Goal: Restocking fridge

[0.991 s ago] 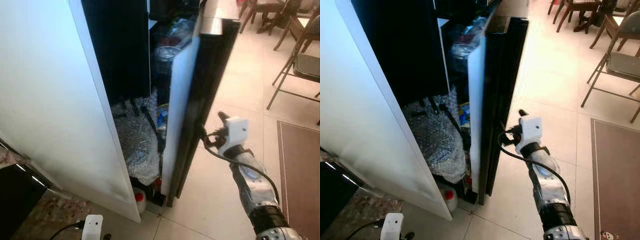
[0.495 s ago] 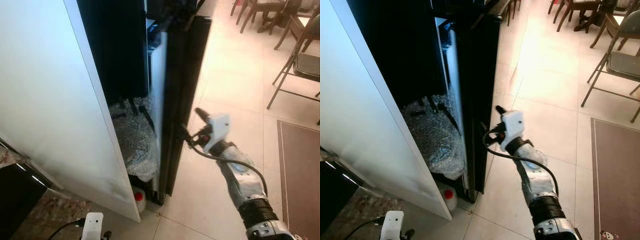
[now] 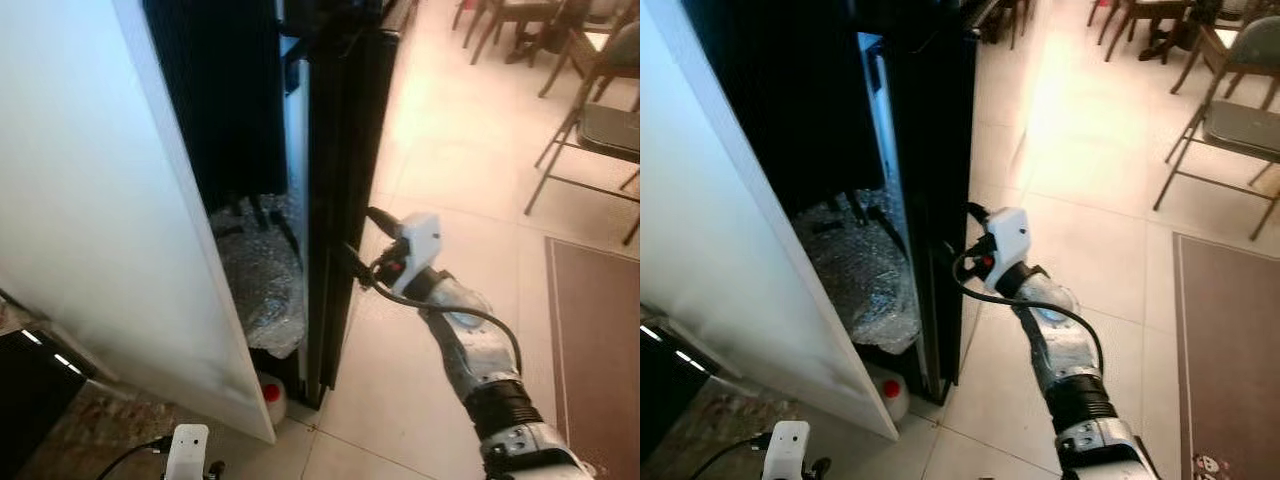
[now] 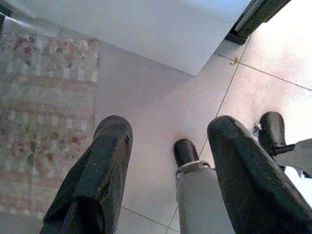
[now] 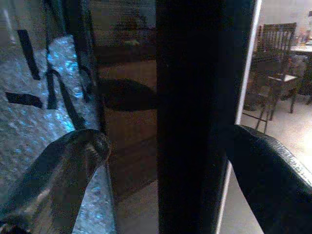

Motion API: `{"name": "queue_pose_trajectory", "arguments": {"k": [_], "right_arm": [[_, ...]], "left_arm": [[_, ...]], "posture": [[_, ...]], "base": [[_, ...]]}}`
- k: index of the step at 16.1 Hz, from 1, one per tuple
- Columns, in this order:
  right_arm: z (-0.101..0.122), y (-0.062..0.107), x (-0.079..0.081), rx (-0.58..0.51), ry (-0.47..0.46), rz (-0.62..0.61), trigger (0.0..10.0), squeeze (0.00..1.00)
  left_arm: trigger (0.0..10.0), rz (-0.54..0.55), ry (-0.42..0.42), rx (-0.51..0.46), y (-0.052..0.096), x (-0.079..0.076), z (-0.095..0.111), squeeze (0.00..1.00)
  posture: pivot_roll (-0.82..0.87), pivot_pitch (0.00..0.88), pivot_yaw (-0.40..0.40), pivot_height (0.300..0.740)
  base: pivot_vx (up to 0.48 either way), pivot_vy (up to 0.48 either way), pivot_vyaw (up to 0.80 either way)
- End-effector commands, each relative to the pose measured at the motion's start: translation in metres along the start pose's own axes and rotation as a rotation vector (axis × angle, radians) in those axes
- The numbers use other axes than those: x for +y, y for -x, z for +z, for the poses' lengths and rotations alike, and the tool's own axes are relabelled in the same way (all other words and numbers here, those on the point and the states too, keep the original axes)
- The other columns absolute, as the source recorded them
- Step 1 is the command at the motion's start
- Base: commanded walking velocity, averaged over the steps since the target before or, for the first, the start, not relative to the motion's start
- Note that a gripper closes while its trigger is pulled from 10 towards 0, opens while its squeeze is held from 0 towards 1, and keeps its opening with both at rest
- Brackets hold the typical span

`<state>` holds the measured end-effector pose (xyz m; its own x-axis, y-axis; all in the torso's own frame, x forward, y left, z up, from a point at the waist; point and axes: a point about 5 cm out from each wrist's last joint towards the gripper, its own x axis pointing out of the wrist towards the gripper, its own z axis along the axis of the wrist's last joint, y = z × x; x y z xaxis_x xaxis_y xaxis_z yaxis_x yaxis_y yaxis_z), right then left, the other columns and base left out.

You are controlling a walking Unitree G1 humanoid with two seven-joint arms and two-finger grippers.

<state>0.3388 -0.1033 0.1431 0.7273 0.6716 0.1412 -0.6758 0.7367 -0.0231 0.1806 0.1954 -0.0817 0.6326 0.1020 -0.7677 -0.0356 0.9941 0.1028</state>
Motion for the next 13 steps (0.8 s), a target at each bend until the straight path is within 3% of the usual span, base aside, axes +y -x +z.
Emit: {"name": "queue_pose_trajectory", "arguments": {"k": [1,4,13], "right_arm": [[0.014,-0.018,0.018,-0.047,0.023,0.122,10.0,0.0],[0.013,-0.025,0.025,-0.05,0.011,0.149,10.0,0.0],[0.008,-0.022,0.004,0.003,0.021,0.125,10.0,0.0]], "left_arm": [[10.0,0.007,-0.009,0.013,0.001,0.0,-0.004,0.0],[10.0,0.01,-0.004,0.014,0.001,0.0,-0.004,0.0],[10.0,0.014,-0.003,0.02,0.001,0.002,-0.005,0.0]], "posture": [[-0.17,0.059,0.004,0.74],[-0.16,0.057,0.003,0.74],[-0.15,0.054,0.005,0.74]], "base": [[0.0,0.0,0.0],[0.0,0.0,0.0],[0.0,0.0,0.0]]}}
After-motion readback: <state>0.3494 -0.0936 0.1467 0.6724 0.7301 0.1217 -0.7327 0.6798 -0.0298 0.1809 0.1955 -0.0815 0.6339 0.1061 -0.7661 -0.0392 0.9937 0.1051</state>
